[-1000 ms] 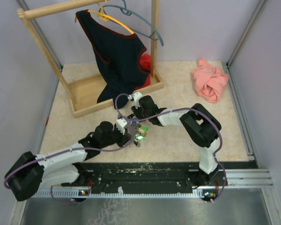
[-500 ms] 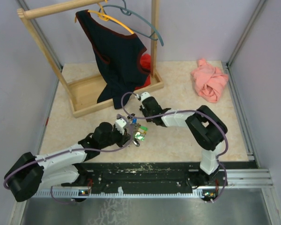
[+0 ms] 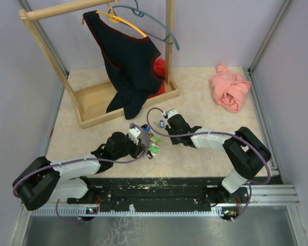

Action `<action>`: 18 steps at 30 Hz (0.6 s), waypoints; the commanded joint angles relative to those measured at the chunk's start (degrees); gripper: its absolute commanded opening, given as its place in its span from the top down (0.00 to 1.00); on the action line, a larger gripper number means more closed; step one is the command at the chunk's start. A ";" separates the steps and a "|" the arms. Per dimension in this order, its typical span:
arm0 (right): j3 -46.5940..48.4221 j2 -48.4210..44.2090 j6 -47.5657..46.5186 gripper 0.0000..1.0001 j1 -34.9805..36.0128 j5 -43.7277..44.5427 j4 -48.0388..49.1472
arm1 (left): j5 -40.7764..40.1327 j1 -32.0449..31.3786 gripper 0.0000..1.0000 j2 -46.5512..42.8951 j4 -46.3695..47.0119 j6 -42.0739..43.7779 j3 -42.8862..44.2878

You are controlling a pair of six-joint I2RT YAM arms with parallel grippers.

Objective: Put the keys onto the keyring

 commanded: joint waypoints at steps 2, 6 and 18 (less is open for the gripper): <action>3.57 1.21 -6.44 0.76 -0.74 -5.69 1.28 | 0.99 1.57 0.99 0.04 5.95 1.55 -0.61; 5.92 3.00 -13.09 0.73 -1.73 -8.25 5.25 | 1.90 2.45 0.99 0.01 7.89 2.85 -1.74; 11.92 10.47 -22.97 0.73 -4.11 -16.44 12.58 | 3.74 3.20 0.99 0.67 11.22 4.16 -2.97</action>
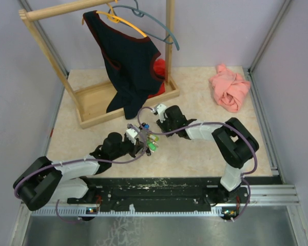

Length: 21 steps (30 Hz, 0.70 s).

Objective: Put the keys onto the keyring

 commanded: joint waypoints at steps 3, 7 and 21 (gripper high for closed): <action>6.40 3.39 -4.41 0.73 -1.18 -3.53 4.90 | 1.68 0.31 0.99 -0.08 3.68 1.07 -0.30; 7.45 4.73 -4.91 0.75 -1.32 -2.70 4.76 | 2.17 0.31 0.99 -0.06 3.94 1.10 -0.41; 9.40 5.28 -4.96 0.96 -1.59 -3.67 2.05 | 3.34 0.31 0.99 0.25 4.01 1.32 -0.23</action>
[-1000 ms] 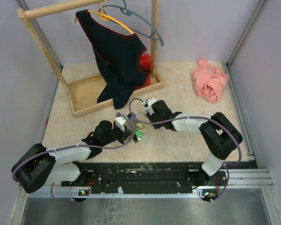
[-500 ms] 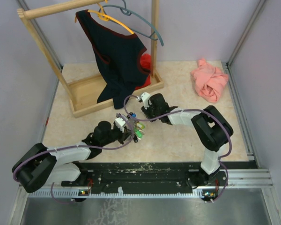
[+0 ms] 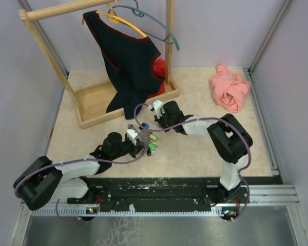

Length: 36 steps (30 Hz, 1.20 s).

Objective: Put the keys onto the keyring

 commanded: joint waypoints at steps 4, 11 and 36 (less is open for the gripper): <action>2.47 -3.80 0.67 1.00 -0.56 1.01 -3.77 | 1.08 0.31 0.99 -0.44 2.59 0.83 -0.21; 1.47 -10.34 3.76 1.00 -0.56 3.28 -12.24 | 1.20 0.31 0.99 -1.41 2.74 0.99 -0.62; 3.23 -16.30 22.60 1.00 0.03 26.38 -35.51 | 3.00 0.31 0.99 -0.79 4.03 1.63 -0.83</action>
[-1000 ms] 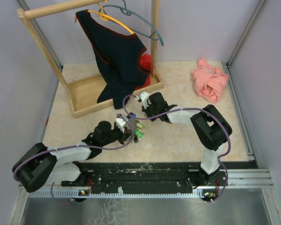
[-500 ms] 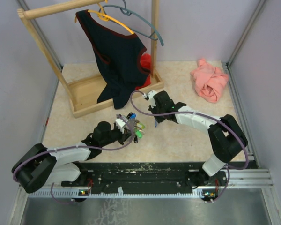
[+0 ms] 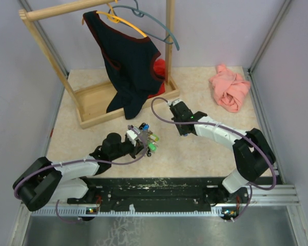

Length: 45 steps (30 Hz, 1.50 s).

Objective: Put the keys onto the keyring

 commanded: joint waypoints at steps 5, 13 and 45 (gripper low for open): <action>2.20 3.99 7.81 1.00 4.44 1.65 1.11 | 1.66 0.31 0.99 0.00 2.72 0.43 -0.04; 4.37 10.69 12.36 0.98 8.93 -2.18 5.60 | 1.51 0.31 0.99 -0.24 2.46 0.43 -0.11; -7.16 -1.33 6.41 0.70 4.58 -13.10 14.85 | 2.75 0.31 0.99 -0.20 2.72 0.42 -0.13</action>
